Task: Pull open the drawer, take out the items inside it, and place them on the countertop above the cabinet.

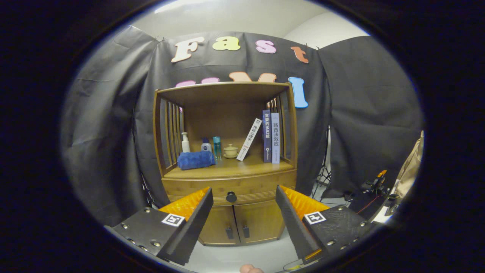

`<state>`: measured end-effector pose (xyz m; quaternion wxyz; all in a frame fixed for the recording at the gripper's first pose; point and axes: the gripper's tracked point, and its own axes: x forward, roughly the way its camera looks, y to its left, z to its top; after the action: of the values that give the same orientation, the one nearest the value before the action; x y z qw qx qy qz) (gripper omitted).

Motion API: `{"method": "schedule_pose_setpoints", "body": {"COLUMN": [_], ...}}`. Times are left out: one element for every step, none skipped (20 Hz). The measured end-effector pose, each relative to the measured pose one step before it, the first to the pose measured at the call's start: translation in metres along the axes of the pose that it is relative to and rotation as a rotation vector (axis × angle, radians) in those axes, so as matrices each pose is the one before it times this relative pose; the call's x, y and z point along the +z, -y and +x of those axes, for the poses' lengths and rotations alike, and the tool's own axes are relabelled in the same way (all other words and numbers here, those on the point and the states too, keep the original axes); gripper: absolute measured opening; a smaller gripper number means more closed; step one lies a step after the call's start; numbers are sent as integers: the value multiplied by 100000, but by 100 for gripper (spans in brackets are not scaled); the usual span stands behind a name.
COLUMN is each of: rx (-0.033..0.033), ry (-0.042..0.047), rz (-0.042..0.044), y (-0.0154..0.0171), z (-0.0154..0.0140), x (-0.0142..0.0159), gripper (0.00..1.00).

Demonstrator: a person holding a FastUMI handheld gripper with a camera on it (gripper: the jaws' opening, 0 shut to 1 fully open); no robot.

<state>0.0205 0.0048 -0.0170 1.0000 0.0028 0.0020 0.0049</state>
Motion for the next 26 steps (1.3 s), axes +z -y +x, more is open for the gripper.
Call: {"method": "schedule_pose_setpoints", "body": {"rx": [341, -20, 42, 844, 444, 826, 499, 484, 750, 690, 712, 1400, 1548, 1849, 492, 505, 1128, 1177, 1531, 2061, 1043, 218, -2041, 163, 432, 173], "ry": [-53, -165, 244, 307, 378, 168, 263, 358, 464, 954, 638, 518, 101, 199, 732, -1671, -2206, -2973, -1169, -2335, -2770, -1727, -1985, 2282, 946, 754], "rz": [-466, -467, -107, -209, -219, -660, -742, -757, -780, -398, 82, 253, 280, -358, -450, -696, -112, 173, 1529, -70, -526, 390, -485, 2157, 786, -2278], "y": [-48, 76, 92, -155, -156, -109, -143, -65, -130, -150, -102, -299, -435, -351, -166, -183, -568, -475, -581, -564, -171, -91, 522, 227, -259, -185], "z": [416, 391, 471, 613, 806, 847, 1006, 1210, 1223, 1452, 1640, 1680, 1791, 1751, 1850, 1714, 1437, 1109, 1130, 994, 717, 697, 342, 2135, -544, -347], "x": [-191, -135, -56, -13, -157, -173, -239, -146, -292, -151, -306, -490, -786, -791, -877, -1440, -1820, -1787, -1424, -1510, -1713, -1357, -874, 124, 20, 277], "gripper": [99, 99, 99, 99, 99, 99, 99, 99, 99, 99, 99, 99, 99, 99, 99, 99, 99, 99, 99, 99, 99, 99, 99, 87, 74, 62]}}
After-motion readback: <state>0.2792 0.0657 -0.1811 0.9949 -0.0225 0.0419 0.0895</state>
